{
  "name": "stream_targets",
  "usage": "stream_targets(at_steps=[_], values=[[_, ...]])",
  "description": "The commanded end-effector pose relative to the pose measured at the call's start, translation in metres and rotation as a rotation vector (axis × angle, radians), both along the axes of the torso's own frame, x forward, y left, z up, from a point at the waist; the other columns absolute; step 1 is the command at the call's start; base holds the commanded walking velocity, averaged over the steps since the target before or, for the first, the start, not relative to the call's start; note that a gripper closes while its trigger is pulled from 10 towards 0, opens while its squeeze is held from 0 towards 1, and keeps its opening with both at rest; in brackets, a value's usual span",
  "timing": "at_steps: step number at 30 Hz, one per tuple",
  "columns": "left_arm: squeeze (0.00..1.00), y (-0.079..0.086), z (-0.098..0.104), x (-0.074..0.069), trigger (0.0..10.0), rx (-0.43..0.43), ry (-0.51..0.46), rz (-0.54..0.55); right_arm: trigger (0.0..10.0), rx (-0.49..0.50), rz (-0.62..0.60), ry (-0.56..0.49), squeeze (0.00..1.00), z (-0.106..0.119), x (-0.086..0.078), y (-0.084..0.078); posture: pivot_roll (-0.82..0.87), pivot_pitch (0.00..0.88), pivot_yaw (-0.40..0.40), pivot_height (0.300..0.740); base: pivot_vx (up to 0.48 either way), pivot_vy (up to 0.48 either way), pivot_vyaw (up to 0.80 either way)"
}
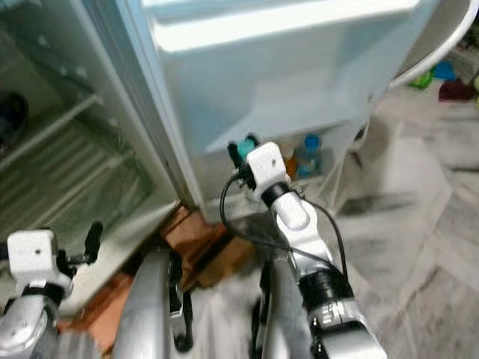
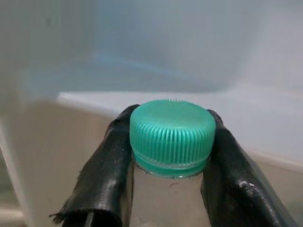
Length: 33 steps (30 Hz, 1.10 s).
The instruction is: Restocking fridge
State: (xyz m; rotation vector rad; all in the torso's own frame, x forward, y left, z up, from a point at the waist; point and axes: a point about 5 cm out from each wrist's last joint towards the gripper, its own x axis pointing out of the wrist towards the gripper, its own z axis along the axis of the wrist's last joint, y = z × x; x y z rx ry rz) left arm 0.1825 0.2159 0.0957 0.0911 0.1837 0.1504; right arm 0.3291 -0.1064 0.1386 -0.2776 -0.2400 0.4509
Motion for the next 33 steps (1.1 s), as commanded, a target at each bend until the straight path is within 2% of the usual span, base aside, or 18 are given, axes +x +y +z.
stream_targets(at_steps=[1,3,5,11,14,16,18,19,22,23,29,33], values=[[0.00,0.002,0.002,-0.004,10.0,-0.003,0.008,0.010,10.0,-0.056,-0.026,0.038,0.00,-0.016,-0.001,-0.004,0.19,0.299,0.018,0.571,0.000,0.000,0.00],[0.00,0.002,0.004,-0.005,10.0,0.000,0.006,0.010,10.0,-0.073,-0.035,0.008,0.00,-0.014,0.001,-0.004,0.19,0.311,0.019,0.571,0.000,0.000,0.00],[0.00,0.003,0.007,-0.009,10.0,0.009,0.013,0.011,10.0,-0.145,-0.042,-0.095,0.00,-0.008,0.006,0.001,0.20,0.328,0.021,0.571,0.000,0.000,0.00],[0.00,0.005,0.011,-0.014,10.0,0.020,0.020,0.014,10.0,-0.173,-0.049,-0.126,0.00,-0.009,0.011,0.009,0.22,0.352,0.024,0.571,0.000,0.000,0.00],[0.00,0.005,0.019,-0.017,10.0,0.046,0.007,0.008,10.0,-0.202,-0.055,-0.193,0.00,-0.004,0.013,0.016,0.24,0.374,0.028,0.571,0.000,0.000,0.00],[0.00,0.004,0.023,-0.018,10.0,0.053,0.002,0.004,10.0,-0.183,-0.068,-0.236,0.00,0.004,0.017,0.021,0.25,0.382,0.031,0.571,0.000,0.000,0.00],[0.00,0.003,0.028,-0.019,10.0,0.056,-0.001,-0.002,10.0,-0.164,-0.066,-0.333,0.00,0.024,0.021,0.030,0.26,0.392,0.037,0.571,0.000,0.000,0.00],[0.00,0.003,0.028,-0.019,10.0,0.056,-0.001,-0.002,10.0,-0.164,-0.066,-0.333,0.00,0.024,0.021,0.030,0.26,0.392,0.037,0.571,0.000,0.000,0.00],[0.00,0.003,0.030,-0.020,10.0,0.057,0.001,-0.006,10.0,-0.093,-0.072,-0.417,0.00,0.047,0.024,0.039,0.27,0.398,0.042,0.571,0.000,0.000,0.00],[0.00,0.002,0.031,-0.021,10.0,0.059,0.004,-0.009,10.0,-0.079,-0.061,-0.474,0.00,0.057,0.023,0.044,0.27,0.399,0.042,0.571,0.000,0.000,0.00],[0.00,0.000,0.034,-0.025,10.0,0.063,0.015,-0.014,10.0,-0.152,0.004,-0.617,0.00,0.060,0.014,0.055,0.28,0.411,0.041,0.571,0.000,0.000,0.00],[0.00,0.000,0.034,-0.027,10.0,0.064,0.024,-0.014,10.0,-0.133,0.018,-0.689,0.00,0.071,0.011,0.062,0.29,0.417,0.042,0.571,0.000,0.000,0.00]])
